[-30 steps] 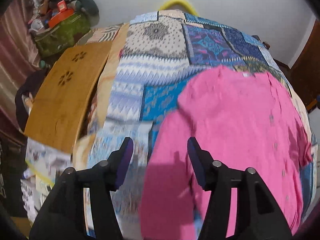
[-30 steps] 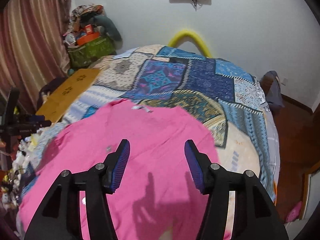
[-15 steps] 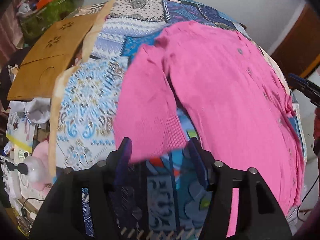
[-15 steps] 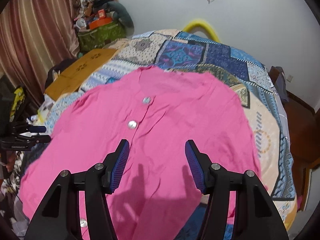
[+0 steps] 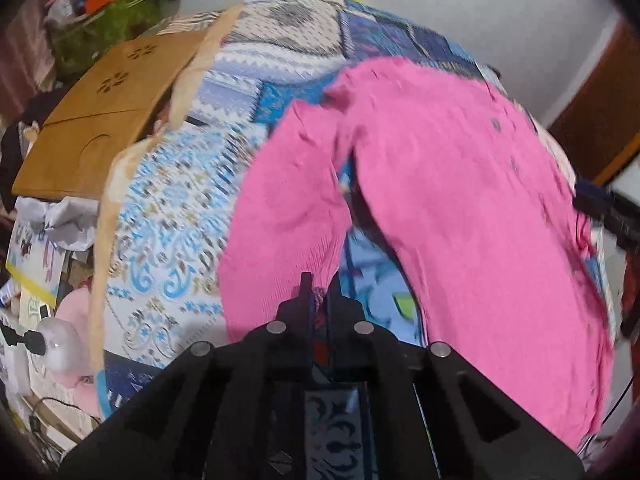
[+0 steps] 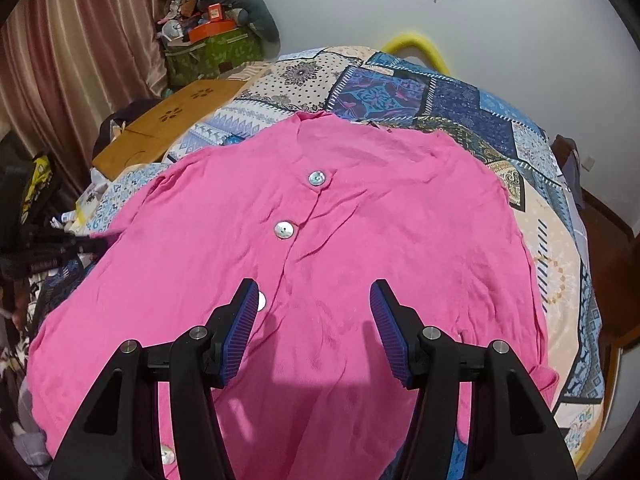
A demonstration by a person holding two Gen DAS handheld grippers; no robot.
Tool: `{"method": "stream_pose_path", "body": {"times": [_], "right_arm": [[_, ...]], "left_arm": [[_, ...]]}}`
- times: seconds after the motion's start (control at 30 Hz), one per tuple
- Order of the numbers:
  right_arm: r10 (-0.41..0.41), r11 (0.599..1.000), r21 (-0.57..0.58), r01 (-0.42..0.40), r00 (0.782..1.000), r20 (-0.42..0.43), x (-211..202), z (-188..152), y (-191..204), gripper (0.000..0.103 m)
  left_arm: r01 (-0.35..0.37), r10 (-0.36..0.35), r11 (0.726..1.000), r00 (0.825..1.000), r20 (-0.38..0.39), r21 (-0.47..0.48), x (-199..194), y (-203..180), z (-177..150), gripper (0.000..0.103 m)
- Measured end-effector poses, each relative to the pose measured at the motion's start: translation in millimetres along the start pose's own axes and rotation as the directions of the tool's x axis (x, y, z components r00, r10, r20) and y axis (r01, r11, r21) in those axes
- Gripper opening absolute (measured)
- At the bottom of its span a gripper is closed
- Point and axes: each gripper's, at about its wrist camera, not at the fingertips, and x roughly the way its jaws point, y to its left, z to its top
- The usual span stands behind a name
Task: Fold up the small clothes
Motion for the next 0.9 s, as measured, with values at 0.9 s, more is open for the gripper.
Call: {"method": "stream_pose_path", "body": {"times": [0.9], "right_arm": [[0.029,1.000,-0.008,-0.028,0.996,0.086,2.2,31.5,-35.7,0.054]], "left_arm": [[0.306,-0.312,0.939,0.950,0.017,0.161,5.1,-189.4,189.7,0.003]]}}
